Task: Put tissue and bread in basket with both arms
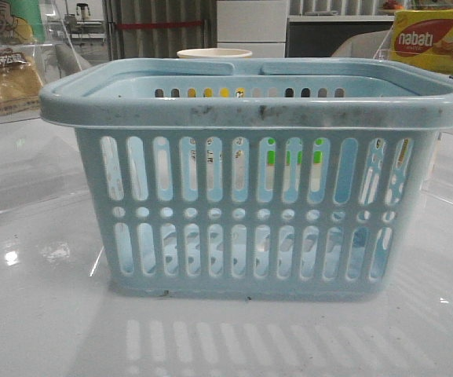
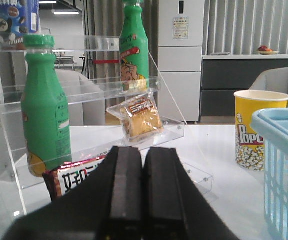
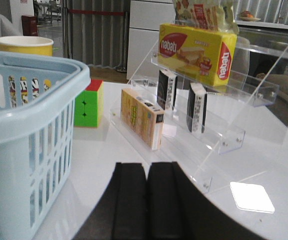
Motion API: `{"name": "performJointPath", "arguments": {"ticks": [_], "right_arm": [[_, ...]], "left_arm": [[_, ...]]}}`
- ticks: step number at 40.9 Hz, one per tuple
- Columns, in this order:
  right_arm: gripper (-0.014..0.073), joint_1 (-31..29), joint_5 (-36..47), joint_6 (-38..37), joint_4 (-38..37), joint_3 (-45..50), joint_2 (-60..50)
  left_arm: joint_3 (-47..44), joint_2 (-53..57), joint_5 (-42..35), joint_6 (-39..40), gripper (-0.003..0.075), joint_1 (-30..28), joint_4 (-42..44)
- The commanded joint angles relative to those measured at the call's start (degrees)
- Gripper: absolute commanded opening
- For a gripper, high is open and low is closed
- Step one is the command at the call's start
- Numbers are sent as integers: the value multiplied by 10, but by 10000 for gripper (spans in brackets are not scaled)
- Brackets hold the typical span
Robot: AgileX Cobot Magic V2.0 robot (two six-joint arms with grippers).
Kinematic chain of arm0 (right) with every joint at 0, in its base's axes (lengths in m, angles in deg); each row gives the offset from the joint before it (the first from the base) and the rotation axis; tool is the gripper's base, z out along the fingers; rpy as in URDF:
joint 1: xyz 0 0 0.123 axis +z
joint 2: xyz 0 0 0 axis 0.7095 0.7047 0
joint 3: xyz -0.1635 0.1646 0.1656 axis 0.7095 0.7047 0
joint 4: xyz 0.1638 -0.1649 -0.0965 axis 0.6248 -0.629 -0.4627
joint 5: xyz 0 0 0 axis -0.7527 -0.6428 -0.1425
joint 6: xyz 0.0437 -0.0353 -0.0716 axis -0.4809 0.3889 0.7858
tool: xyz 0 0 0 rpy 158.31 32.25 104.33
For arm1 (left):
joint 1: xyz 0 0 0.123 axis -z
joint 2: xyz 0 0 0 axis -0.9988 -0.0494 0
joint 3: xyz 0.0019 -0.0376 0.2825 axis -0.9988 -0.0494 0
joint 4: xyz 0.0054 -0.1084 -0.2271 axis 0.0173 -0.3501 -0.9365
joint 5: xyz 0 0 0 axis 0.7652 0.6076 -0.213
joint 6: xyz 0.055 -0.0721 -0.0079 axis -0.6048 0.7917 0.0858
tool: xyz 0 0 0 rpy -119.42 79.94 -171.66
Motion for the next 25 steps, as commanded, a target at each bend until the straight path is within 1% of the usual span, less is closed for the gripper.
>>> {"name": "performJointPath", "arguments": {"ticks": [1, 4, 8, 13, 19, 25], "right_arm": [[57, -3, 27, 4, 4, -78, -10], [57, -3, 0, 4, 4, -130, -5], [57, -3, -16, 4, 4, -191, 14], [57, -3, -48, 4, 4, -260, 51], [57, -3, -123, 4, 4, -339, 108], [57, -3, -213, 4, 4, -387, 182]], "left_arm": [[60, 10, -49, 5, 90, 4, 0], [106, 5, -35, 5, 90, 4, 0], [174, -14, -8, 5, 90, 4, 0], [259, -57, 49, 5, 90, 4, 0], [349, -125, 122, 5, 90, 4, 0], [394, -196, 201, 5, 90, 4, 0]]}}
